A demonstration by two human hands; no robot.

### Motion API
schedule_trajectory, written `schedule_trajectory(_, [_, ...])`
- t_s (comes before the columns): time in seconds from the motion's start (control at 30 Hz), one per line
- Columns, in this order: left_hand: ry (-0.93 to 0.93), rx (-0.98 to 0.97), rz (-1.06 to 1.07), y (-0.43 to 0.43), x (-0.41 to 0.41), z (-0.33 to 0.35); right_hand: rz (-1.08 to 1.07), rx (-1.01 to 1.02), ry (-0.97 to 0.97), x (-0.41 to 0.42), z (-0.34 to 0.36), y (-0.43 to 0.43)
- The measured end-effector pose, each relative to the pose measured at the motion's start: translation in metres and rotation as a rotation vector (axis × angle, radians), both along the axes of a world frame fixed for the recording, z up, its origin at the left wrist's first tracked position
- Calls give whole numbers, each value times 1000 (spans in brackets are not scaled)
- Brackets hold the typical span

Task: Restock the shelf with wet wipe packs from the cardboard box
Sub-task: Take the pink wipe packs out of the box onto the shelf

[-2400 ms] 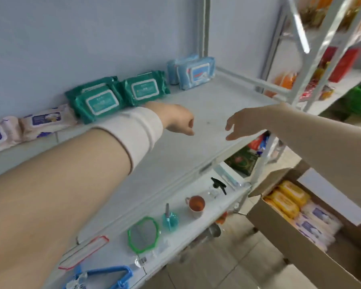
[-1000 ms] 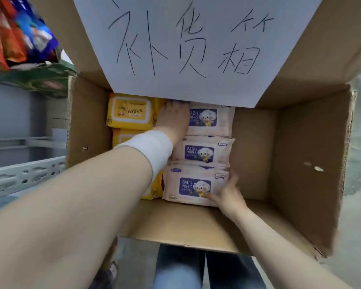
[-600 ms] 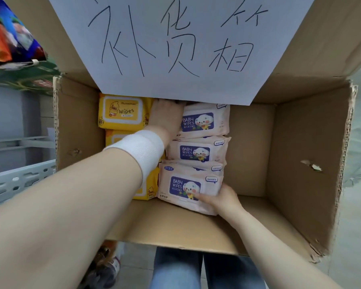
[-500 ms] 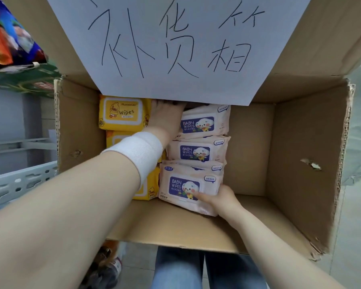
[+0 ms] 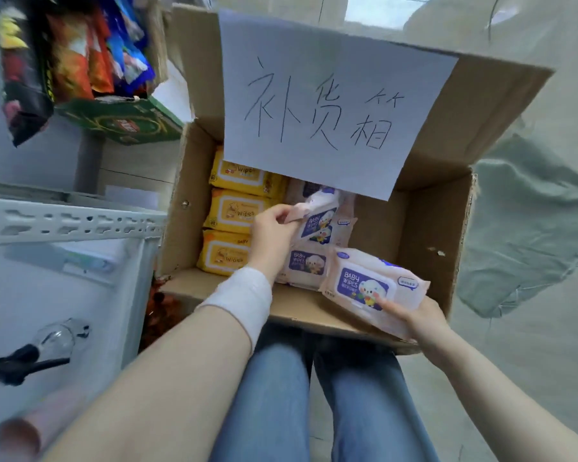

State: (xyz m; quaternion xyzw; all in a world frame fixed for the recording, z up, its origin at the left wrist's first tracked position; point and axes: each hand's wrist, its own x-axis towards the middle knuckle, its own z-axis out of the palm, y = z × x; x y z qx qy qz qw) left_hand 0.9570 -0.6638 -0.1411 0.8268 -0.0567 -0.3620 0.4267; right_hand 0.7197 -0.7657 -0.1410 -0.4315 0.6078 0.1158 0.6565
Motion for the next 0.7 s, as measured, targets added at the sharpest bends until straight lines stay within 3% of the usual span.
schedule_trajectory(0.27, [31,-293,417,144,-58,143,214,-187,-238,-21,108,16])
schedule_trajectory(0.47, [-236,-506,899,269,-132,270,330,-227,-465,-10,201,89])
schedule_trajectory(0.57, [-388,-493,1028,329,-158,320,361,-171,-555,-3,245,140])
schedule_trajectory(0.7, [-562,-630,1208,427,-188,384,482,-108,-735,14,321,233])
